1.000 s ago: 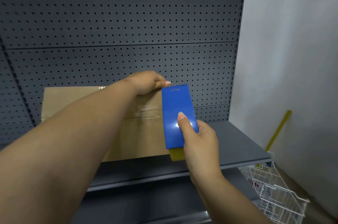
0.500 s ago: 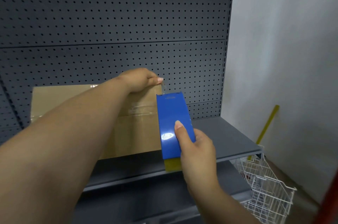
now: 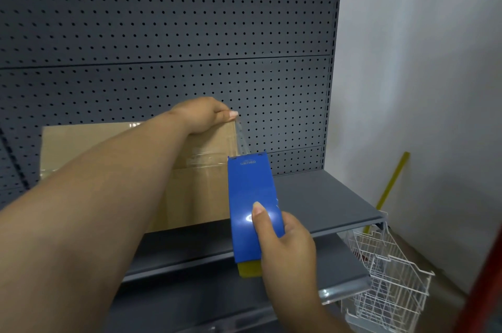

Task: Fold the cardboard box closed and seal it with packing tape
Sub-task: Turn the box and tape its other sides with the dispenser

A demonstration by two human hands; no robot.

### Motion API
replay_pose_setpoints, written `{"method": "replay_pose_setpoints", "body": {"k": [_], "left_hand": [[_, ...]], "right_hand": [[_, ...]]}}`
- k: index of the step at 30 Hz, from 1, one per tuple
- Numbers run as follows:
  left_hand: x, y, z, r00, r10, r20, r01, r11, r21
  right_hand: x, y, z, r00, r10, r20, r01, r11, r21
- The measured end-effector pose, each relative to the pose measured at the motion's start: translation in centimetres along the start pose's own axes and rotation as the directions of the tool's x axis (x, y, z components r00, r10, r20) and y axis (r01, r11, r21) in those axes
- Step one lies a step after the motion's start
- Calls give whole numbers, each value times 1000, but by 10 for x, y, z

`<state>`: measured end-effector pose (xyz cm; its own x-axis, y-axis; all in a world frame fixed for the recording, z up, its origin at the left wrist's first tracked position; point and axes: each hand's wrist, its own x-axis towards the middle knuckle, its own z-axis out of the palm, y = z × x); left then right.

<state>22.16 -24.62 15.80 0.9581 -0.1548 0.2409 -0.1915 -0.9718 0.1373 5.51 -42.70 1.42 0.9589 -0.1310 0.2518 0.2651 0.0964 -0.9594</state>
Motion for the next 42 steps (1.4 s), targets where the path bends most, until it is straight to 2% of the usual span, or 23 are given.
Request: {"method": "replay_pose_setpoints", "body": {"k": [4, 10, 14, 19, 21, 27, 31, 34, 38, 42], "left_hand": [[-1, 7, 1, 997, -28, -77, 32, 998, 59], [-6, 17, -2, 946, -107, -306, 169, 968, 186], [-4, 11, -3, 909, -201, -365, 244, 967, 73], [-7, 16, 6, 824, -227, -519, 198, 974, -111], [-13, 15, 5, 821, -194, -536, 142, 980, -138], [-38, -2, 2, 870, 109, -481, -128, 992, -7], [-41, -11, 10, 838, 335, -431, -278, 941, 190], [-40, -12, 15, 810, 486, -328, -377, 860, 344], [-35, -14, 15, 848, 506, -155, -403, 807, 431], [-32, -18, 12, 846, 522, -112, -431, 791, 435]], "right_hand": [[-2, -1, 0, 1000, 13, 6, -13, 1000, 10], [14, -19, 10, 999, 16, 29, -16, 1000, -15], [21, -27, 18, 999, 18, 27, -17, 1000, -19], [29, -33, 20, 999, 38, 15, -37, 998, -60], [30, -35, 20, 999, 33, 11, -32, 996, -80], [26, -36, 22, 998, 49, 32, -45, 993, -112], [22, -34, 21, 997, 62, 38, -57, 991, -123], [22, -34, 20, 998, 59, 38, -53, 991, -122], [22, -33, 18, 998, 48, 51, -41, 991, -131], [23, -33, 18, 997, 47, 56, -40, 991, -131]]}}
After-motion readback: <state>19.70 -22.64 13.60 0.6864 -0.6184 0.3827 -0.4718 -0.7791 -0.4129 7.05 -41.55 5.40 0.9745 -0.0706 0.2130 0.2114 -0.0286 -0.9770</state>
